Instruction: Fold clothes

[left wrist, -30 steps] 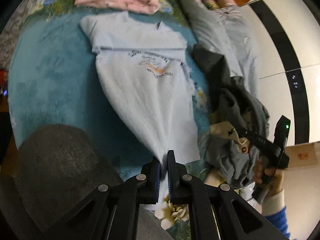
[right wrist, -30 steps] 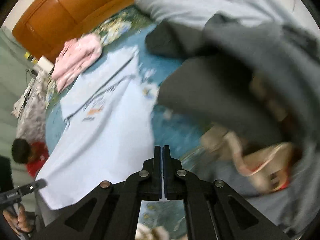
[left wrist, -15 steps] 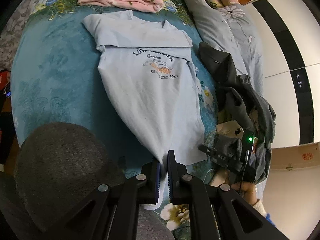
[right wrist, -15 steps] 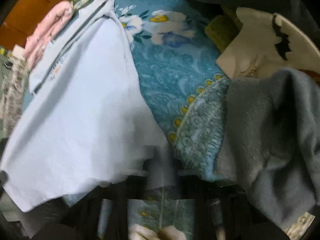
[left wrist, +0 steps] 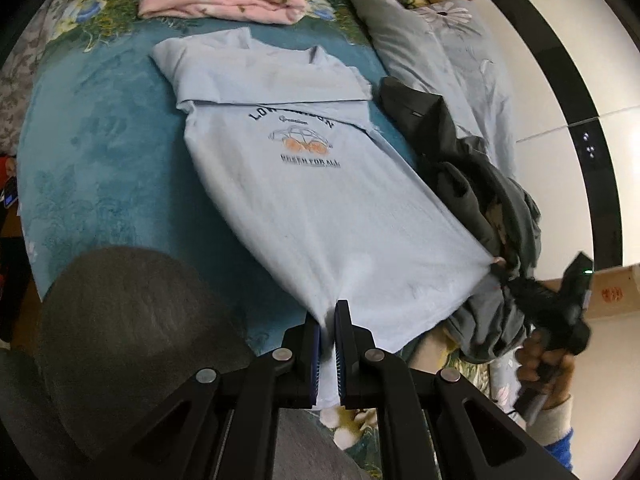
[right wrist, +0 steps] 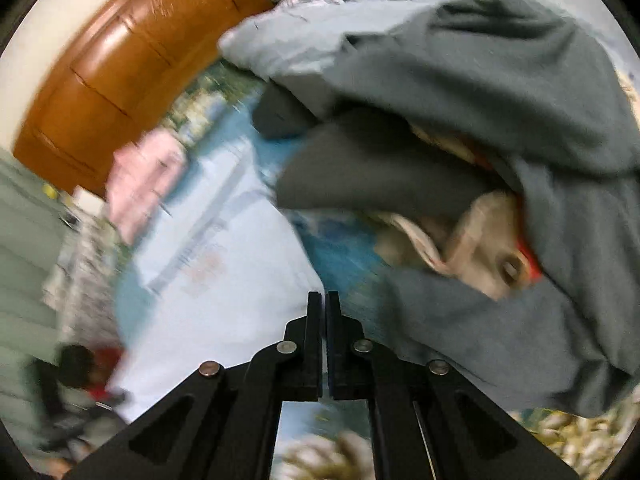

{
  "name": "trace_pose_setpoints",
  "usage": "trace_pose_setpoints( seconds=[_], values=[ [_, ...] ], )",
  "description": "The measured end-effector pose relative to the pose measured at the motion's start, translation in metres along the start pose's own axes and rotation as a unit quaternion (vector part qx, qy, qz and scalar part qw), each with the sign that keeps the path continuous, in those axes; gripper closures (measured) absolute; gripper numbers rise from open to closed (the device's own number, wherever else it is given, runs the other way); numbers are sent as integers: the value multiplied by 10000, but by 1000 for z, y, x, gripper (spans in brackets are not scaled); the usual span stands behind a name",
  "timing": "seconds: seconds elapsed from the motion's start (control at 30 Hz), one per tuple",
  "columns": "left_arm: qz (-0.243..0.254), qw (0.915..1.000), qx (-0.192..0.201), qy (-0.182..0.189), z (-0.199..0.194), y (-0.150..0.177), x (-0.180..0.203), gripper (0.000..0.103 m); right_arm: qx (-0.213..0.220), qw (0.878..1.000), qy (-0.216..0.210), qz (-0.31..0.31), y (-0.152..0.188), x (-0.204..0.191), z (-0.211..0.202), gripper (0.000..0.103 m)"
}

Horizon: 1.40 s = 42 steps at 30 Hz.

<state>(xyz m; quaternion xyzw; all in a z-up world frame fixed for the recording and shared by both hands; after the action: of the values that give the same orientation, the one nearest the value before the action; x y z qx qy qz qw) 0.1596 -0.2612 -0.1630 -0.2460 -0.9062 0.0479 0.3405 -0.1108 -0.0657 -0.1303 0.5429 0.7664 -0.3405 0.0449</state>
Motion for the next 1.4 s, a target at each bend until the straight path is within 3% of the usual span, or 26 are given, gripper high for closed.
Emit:
trace_pose_setpoints(
  seconds=[0.1,0.2,0.37,0.43,0.63,0.77,0.83,0.87,0.9,1.0,1.13,1.33,1.37,1.4],
  values=[
    [-344,9992,-24,195,0,-23,-11,96,-37,9990,-404,197,-33,-33,16,102],
    [-791,9961,59,379,3,-63,-31,95,-176,9979,-574,224,-69,-73,61,102],
    [-1214,9916,172,406,31,-141,-65,93,-500,9978,-303,326,-114,-110,140,102],
    [-1244,9918,137,253,49,-172,-78,93,-578,9976,-111,376,-128,-123,177,102],
    [-1171,9927,300,12,85,-239,-105,93,-506,9984,13,231,-147,-148,228,102],
    [-895,9950,454,-27,85,-245,-110,88,-457,9988,74,127,-159,-164,258,101],
    [-737,9959,522,-47,84,-246,-112,70,-412,9991,-31,51,-162,-171,265,99],
    [-659,9963,557,-58,84,-247,-113,56,-367,9993,-110,14,-163,-173,265,99],
    [-580,9965,591,-68,83,-247,-114,53,-307,9994,-164,-31,-165,-175,264,98],
    [-343,9969,694,-99,82,-249,-117,52,-205,9994,-221,-195,-160,-172,259,81],
    [-28,9964,830,-141,80,-251,-120,49,-635,9975,-137,-280,-126,-157,269,81],
    [437,9975,335,-433,109,-225,-115,49,-939,9955,23,-81,-89,-148,300,81],
    [367,9979,293,-437,112,-225,-117,56,-943,9955,5,-10,-87,-149,305,81],
    [212,9985,279,-414,113,-226,-120,73,-949,9955,5,44,-86,-150,309,81]
  ],
)
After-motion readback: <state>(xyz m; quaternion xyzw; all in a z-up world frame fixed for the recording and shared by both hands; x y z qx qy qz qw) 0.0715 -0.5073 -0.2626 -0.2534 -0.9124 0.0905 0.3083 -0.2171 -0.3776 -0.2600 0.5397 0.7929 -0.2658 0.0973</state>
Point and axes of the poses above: each gripper's, at about its wrist camera, not at the fingertips, and z roughly the way its jaws point, x to its right, y to its underside, the point moved 10 cm from there along z, roughly the way its jaws point, and after that the axes turned 11 degrees about x, right-handed, at the moved point
